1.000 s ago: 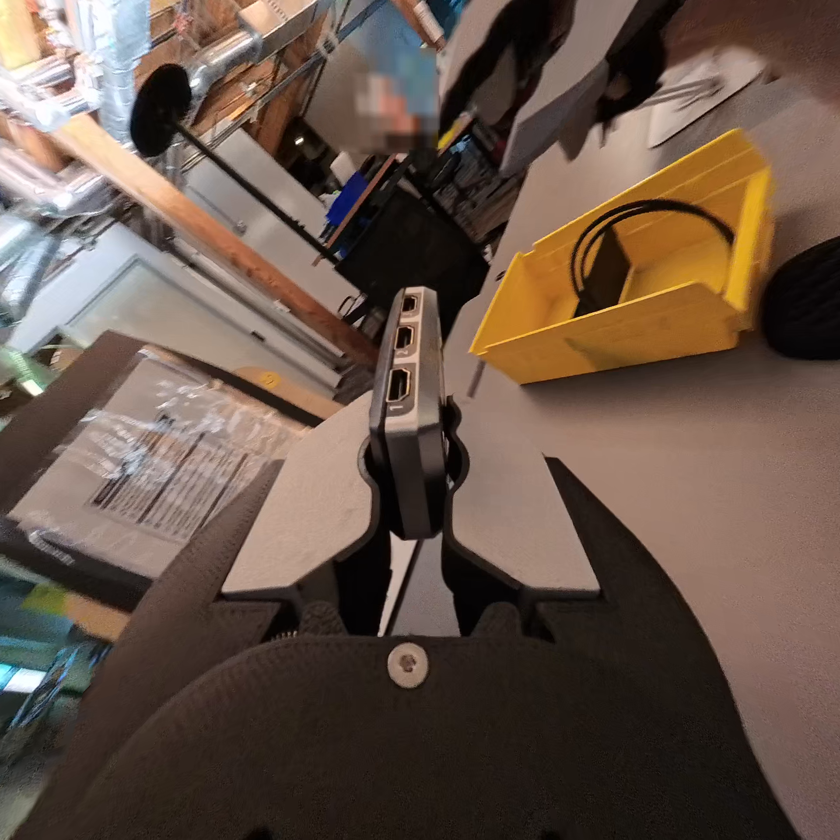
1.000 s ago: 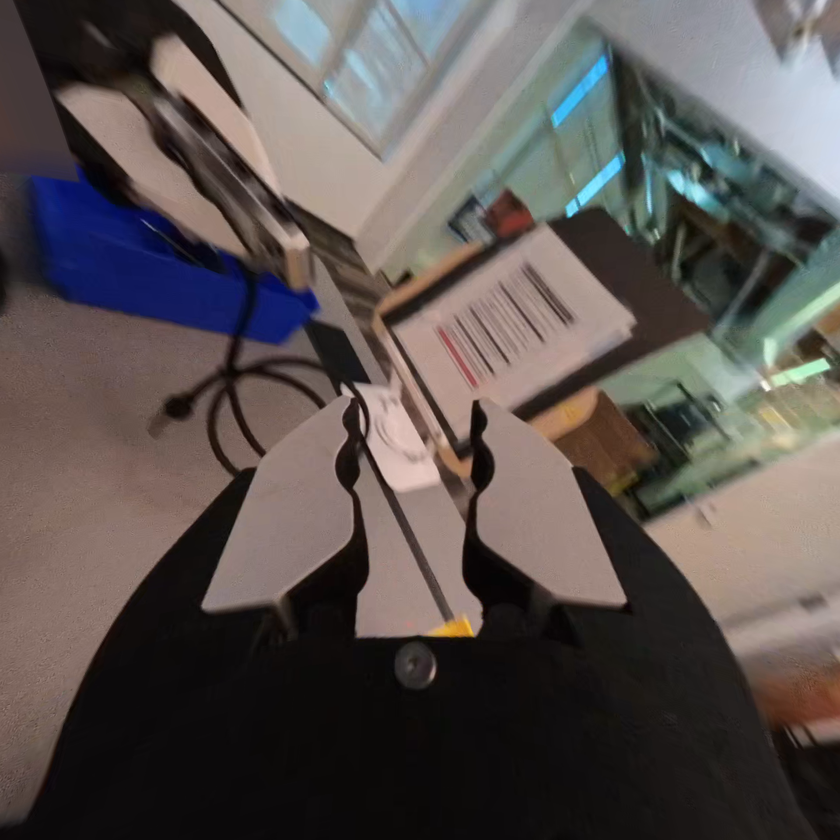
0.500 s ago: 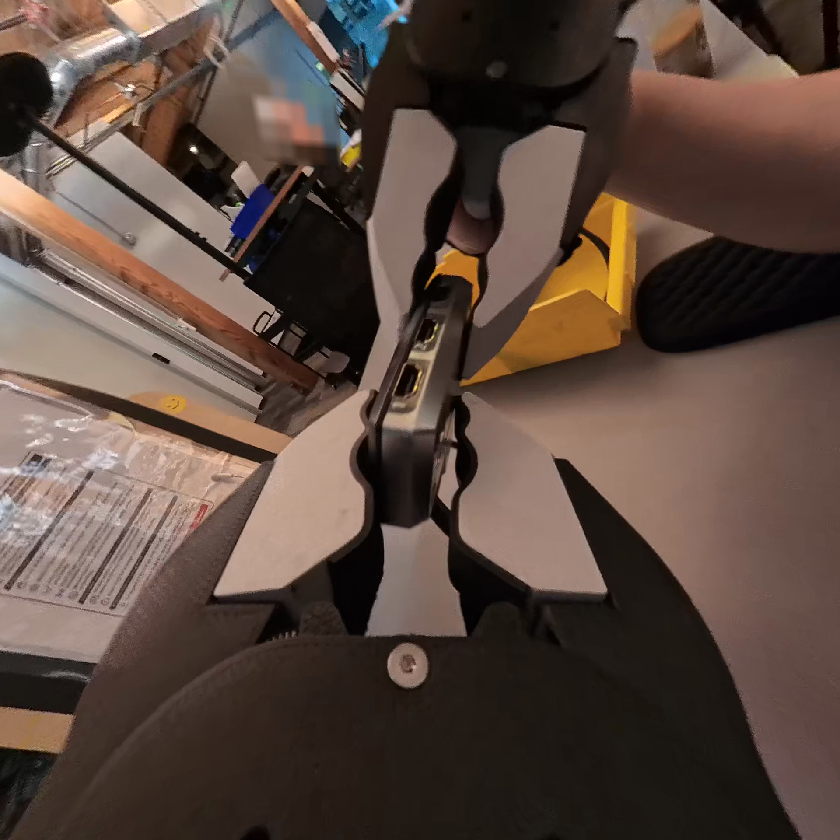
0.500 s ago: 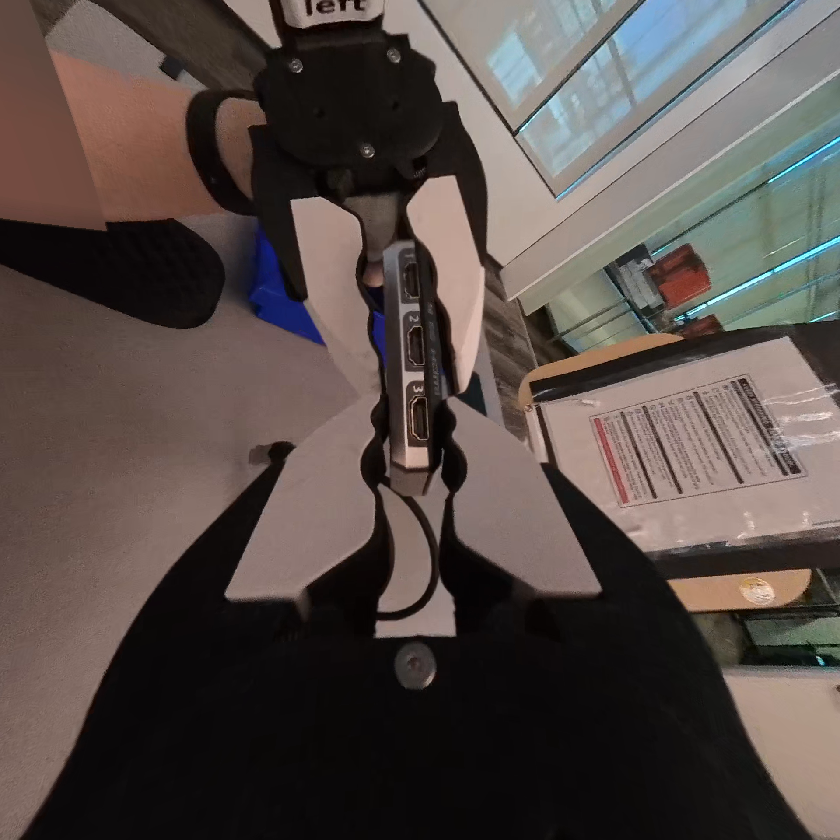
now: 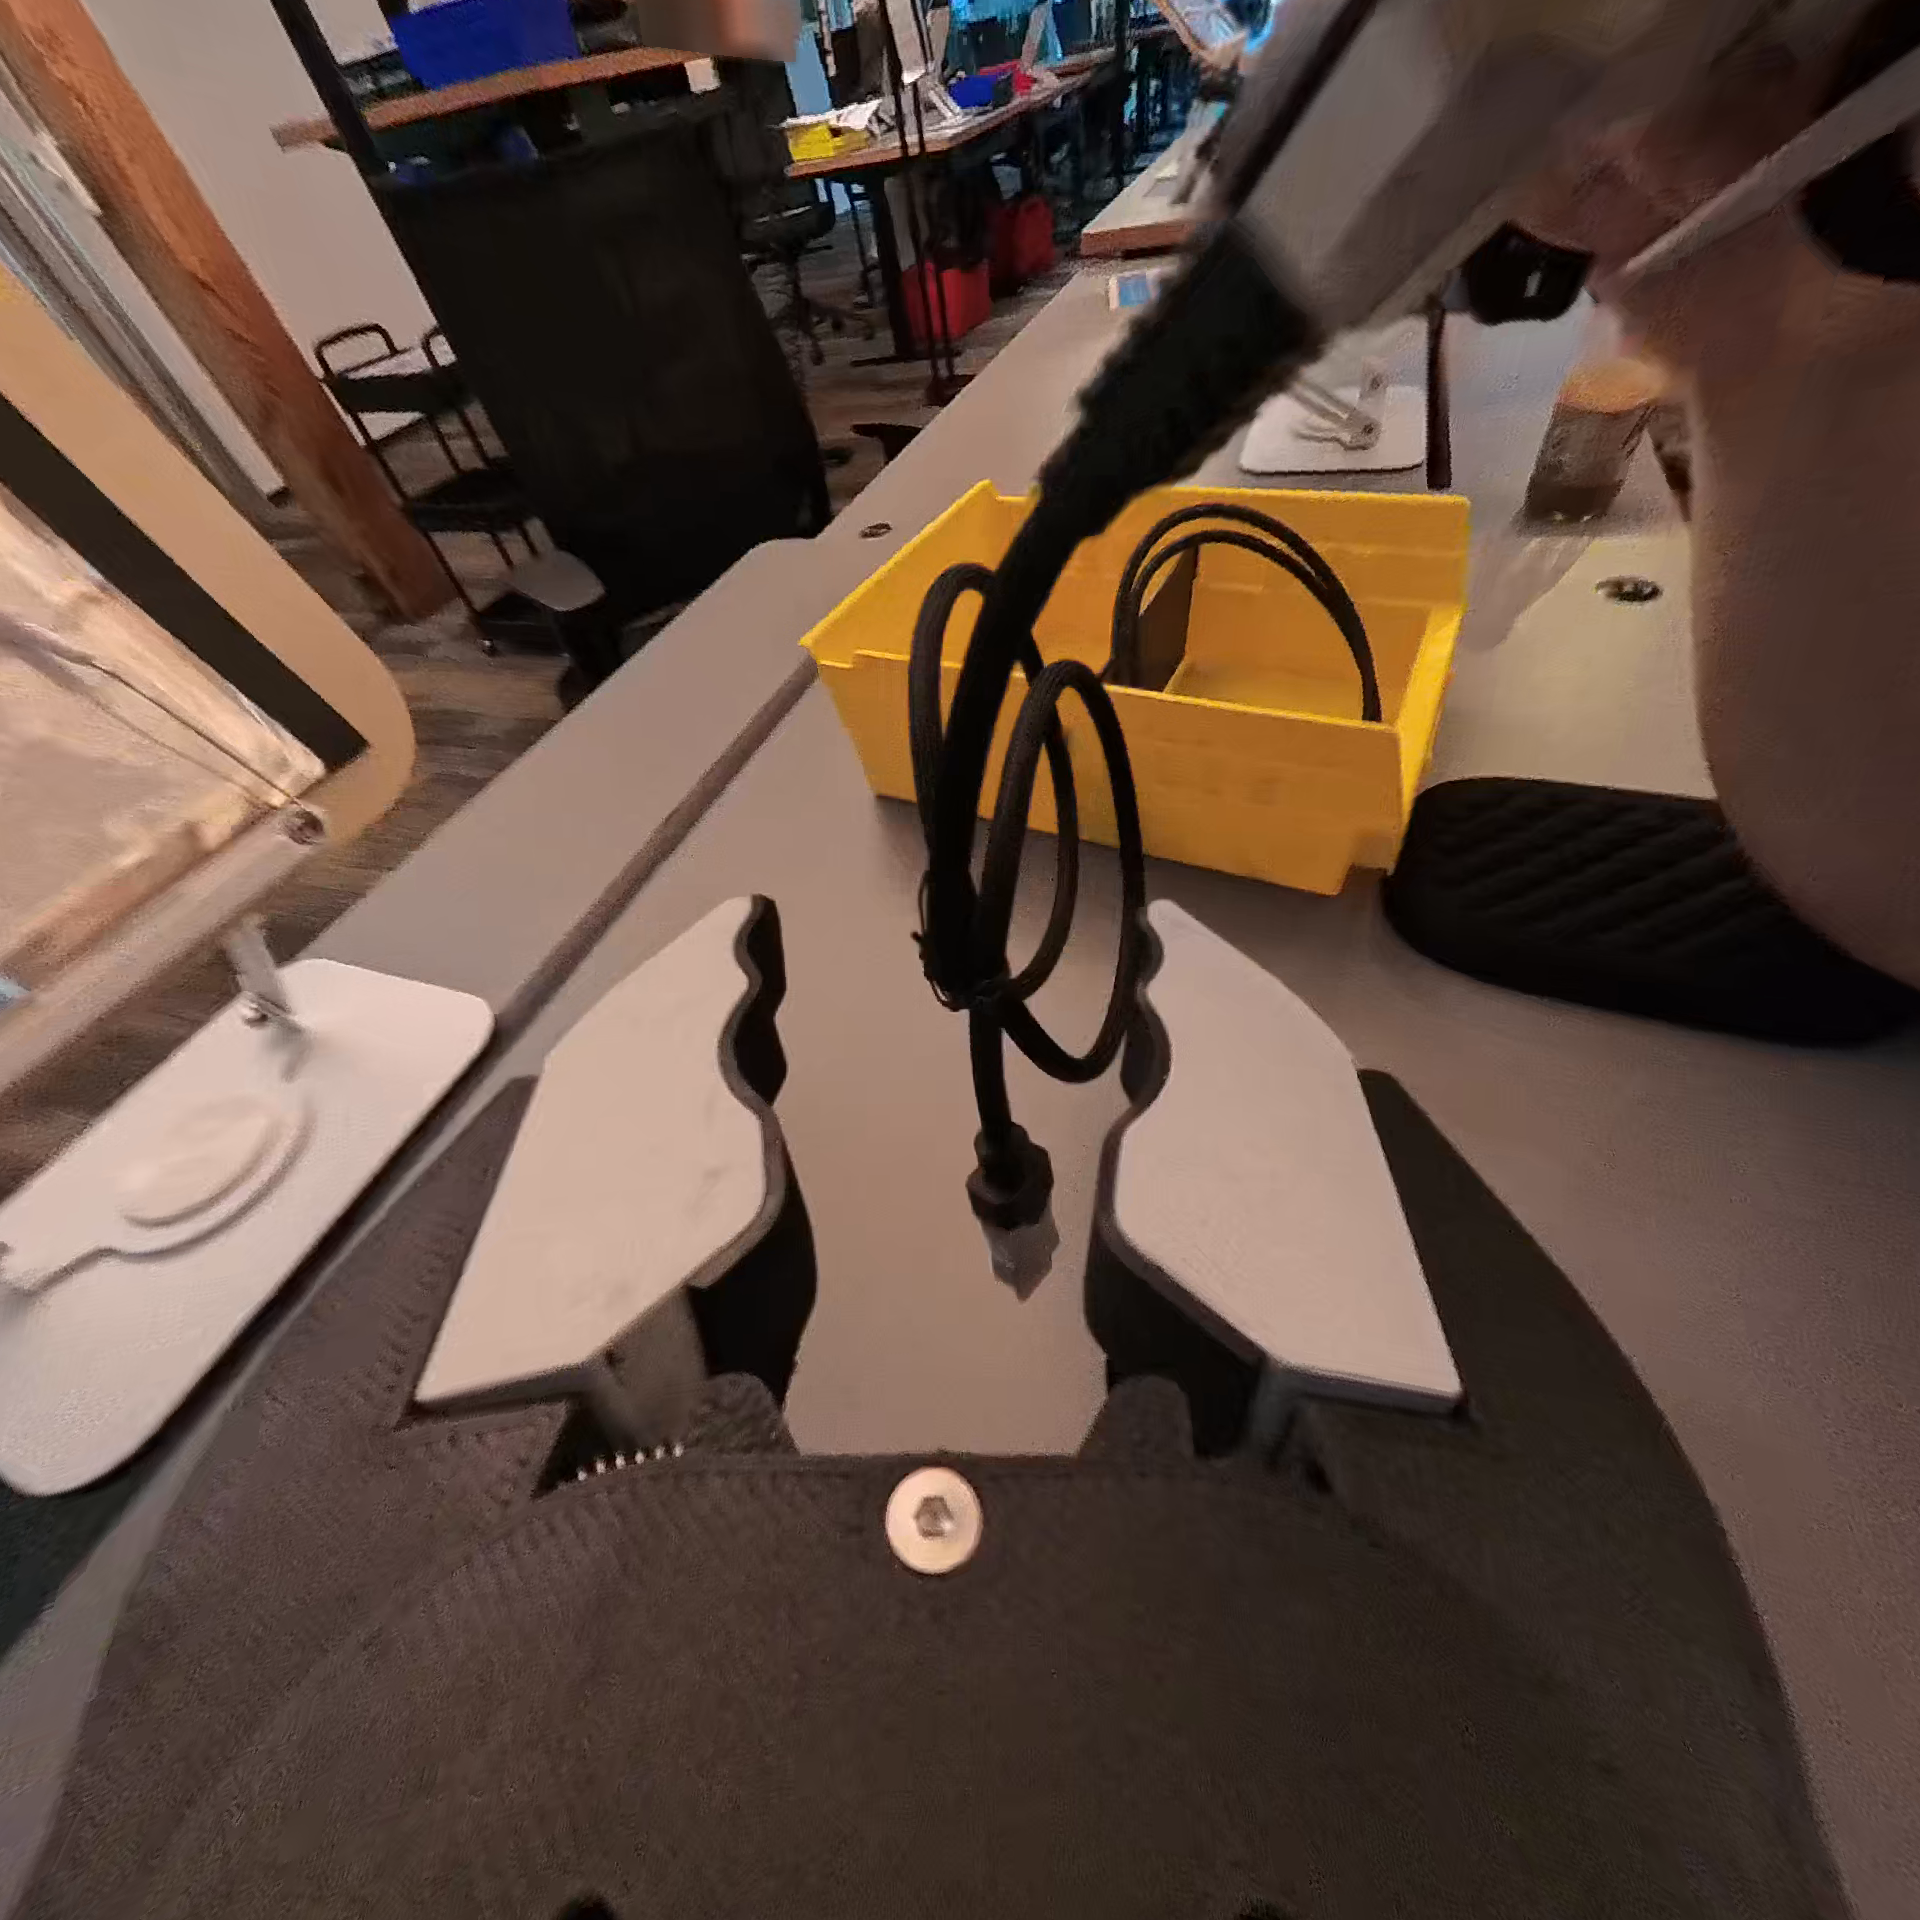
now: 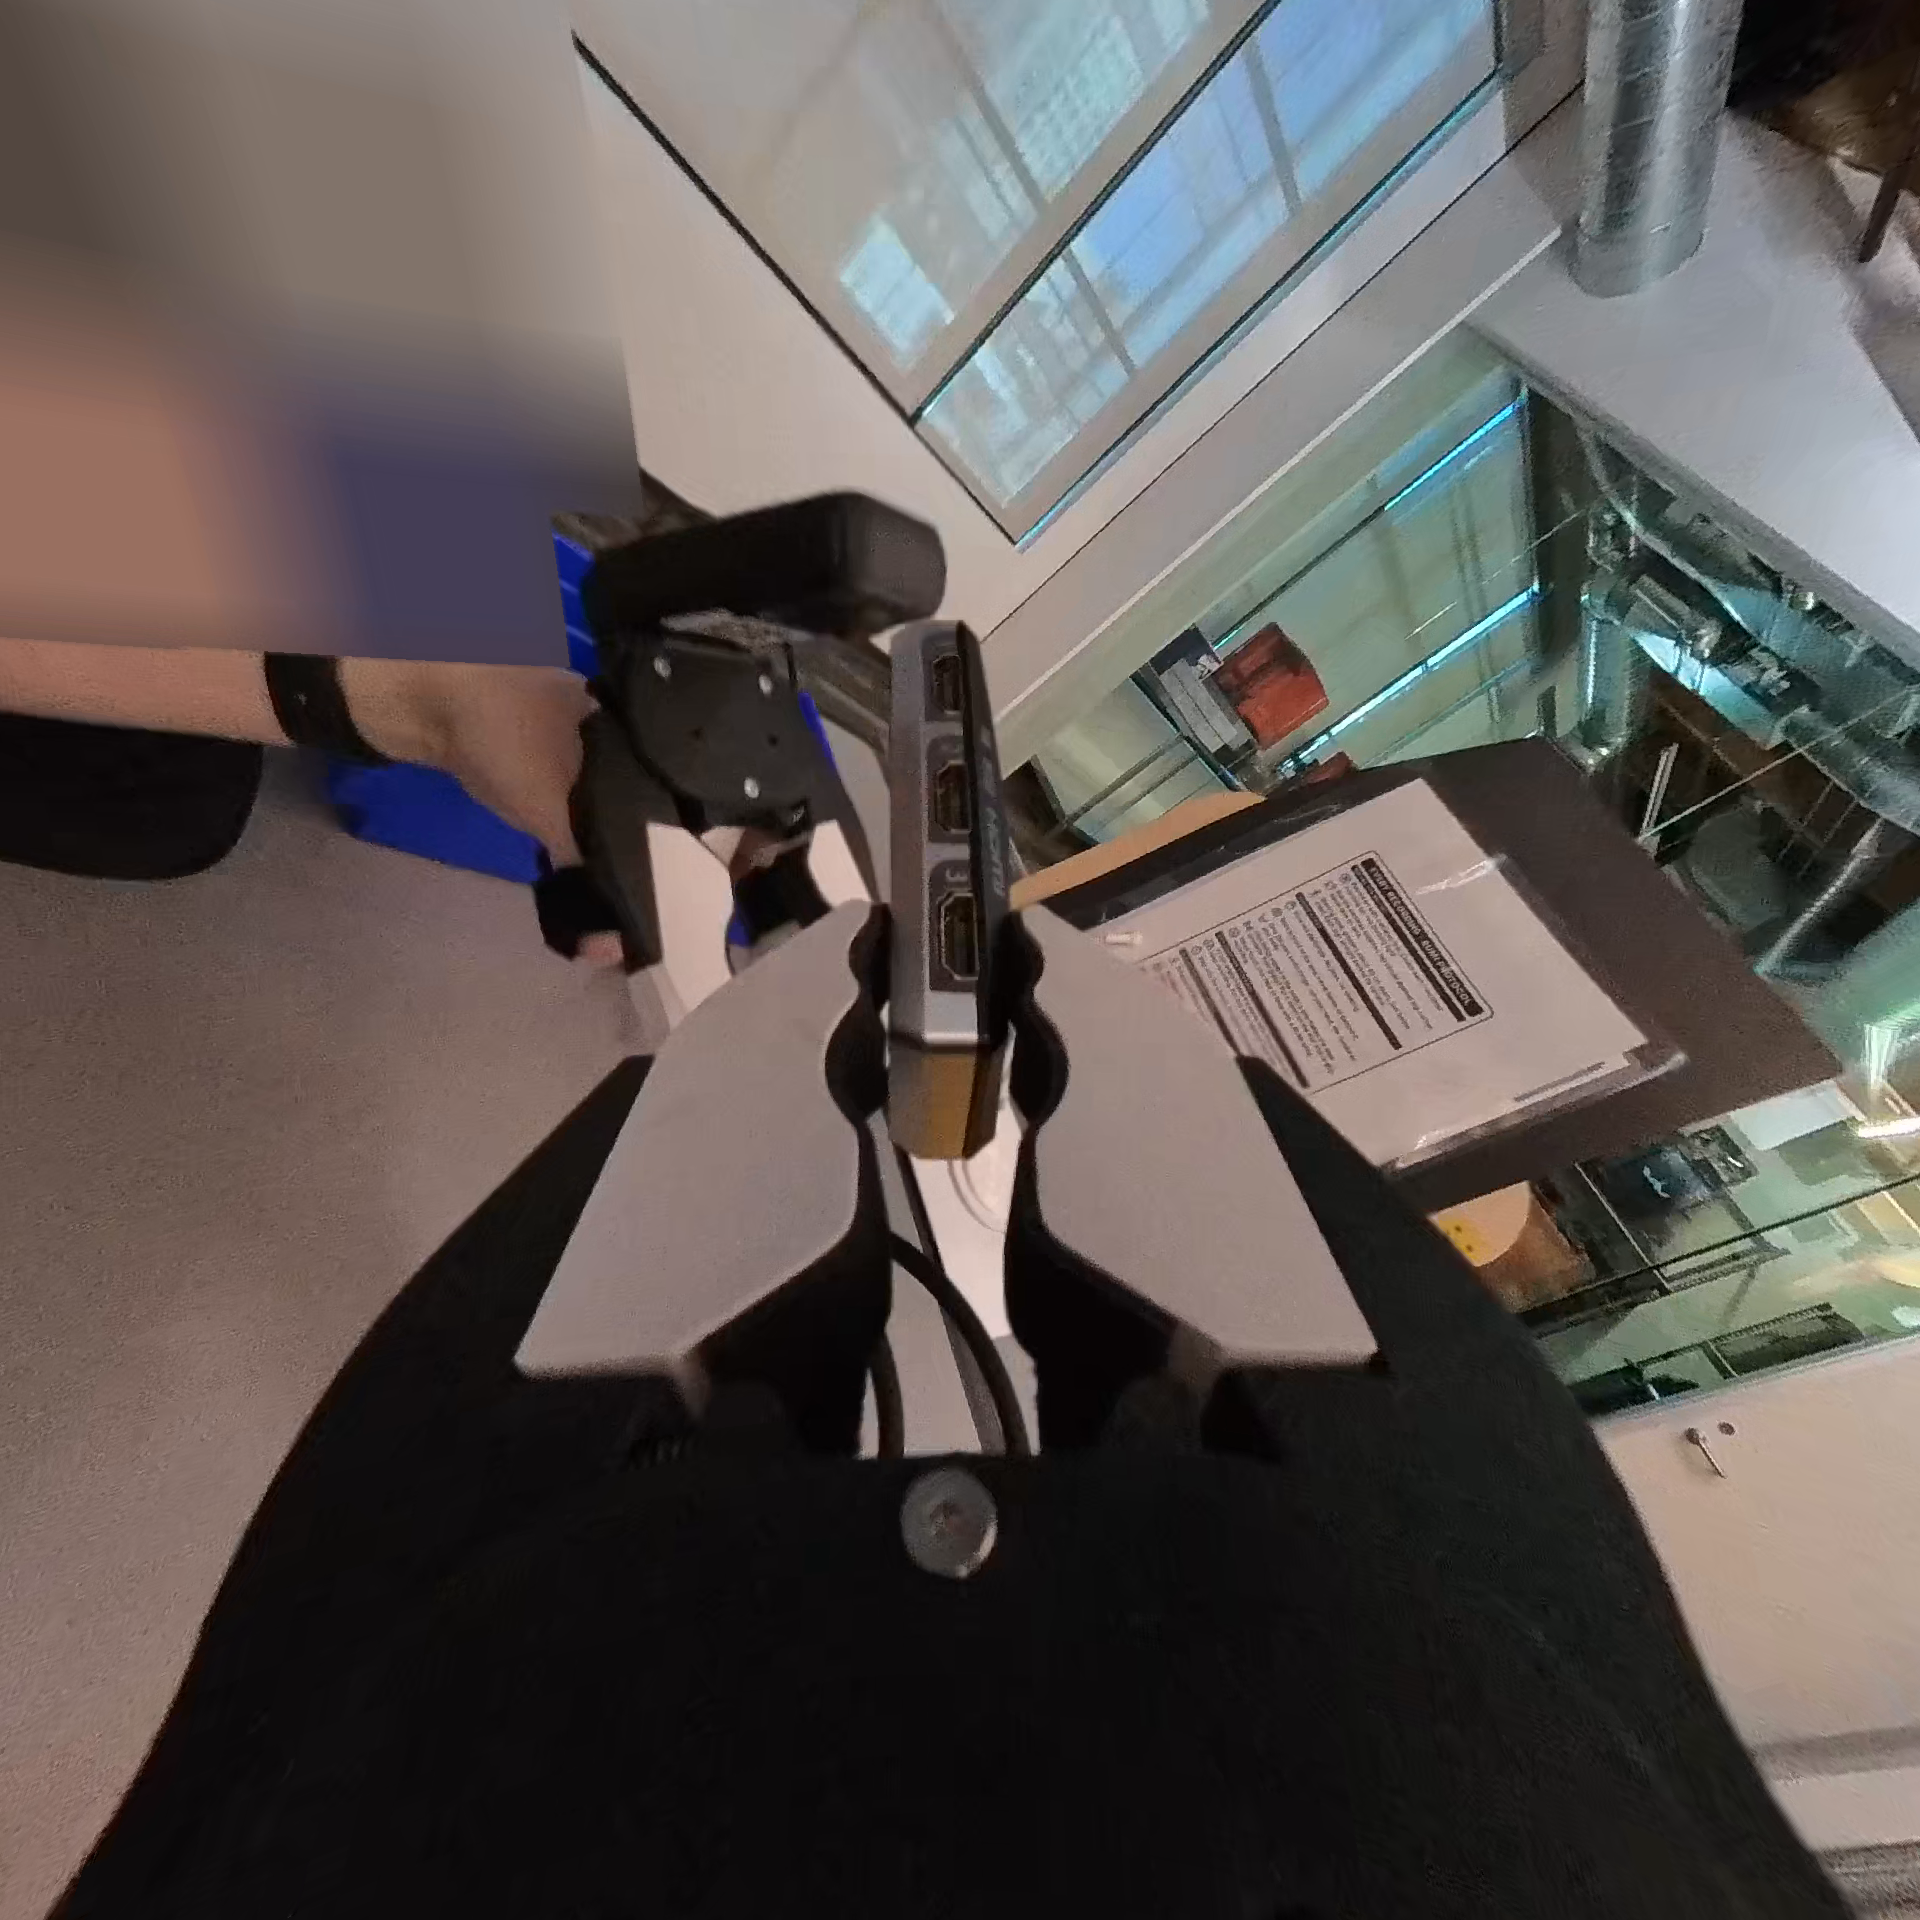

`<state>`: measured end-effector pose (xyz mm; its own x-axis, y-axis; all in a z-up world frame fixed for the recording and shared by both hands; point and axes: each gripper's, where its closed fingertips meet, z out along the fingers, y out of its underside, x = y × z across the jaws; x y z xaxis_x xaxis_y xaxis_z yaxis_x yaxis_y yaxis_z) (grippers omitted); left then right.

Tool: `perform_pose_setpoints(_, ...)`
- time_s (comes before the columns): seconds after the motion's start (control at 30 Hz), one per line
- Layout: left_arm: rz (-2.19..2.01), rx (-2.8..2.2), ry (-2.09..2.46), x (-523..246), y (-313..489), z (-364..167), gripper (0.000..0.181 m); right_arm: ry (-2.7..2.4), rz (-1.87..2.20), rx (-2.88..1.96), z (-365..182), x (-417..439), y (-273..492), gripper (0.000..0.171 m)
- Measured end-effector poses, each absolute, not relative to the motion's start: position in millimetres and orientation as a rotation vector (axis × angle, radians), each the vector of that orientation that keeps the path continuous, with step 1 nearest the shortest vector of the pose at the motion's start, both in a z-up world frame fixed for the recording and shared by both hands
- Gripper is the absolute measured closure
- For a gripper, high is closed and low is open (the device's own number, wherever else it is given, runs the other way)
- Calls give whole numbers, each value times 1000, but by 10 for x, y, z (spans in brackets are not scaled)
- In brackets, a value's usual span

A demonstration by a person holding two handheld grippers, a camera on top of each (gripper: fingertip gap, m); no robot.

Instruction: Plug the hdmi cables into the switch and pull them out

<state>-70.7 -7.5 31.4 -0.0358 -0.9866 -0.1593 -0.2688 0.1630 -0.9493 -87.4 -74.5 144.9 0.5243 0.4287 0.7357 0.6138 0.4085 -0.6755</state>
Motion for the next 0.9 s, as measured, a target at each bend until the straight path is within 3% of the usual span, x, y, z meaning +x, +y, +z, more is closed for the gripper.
perform_pose_setpoints(0.2,-1043,-1339,1420,-500,-78,134,127,-1054,-70,-1113,1652,-962,-952,150)
perform_pose_setpoints(0.23,-1077,-1318,1414,-482,-111,143,136,-1049,-60,-1103,1671,-968,-968,150)
perform_pose_setpoints(0.27,-1109,-1279,1436,-477,-174,157,159,-1042,-59,-1101,1679,-956,-966,150)
perform_pose_setpoints(0.3,-1096,-1253,1453,-483,-189,168,166,-1040,-62,-1106,1670,-932,-950,150)
perform_pose_setpoints(0.5,-866,-1228,1372,-803,153,509,167,-973,38,-1199,1576,-526,-804,150)
perform_pose_setpoints(0.73,-952,-1241,1336,-1119,100,895,168,-992,162,-1545,792,-163,-314,145)
perform_pose_setpoints(0.9,-917,-1385,1348,-1169,200,779,168,-995,204,-1702,469,-115,-188,111)
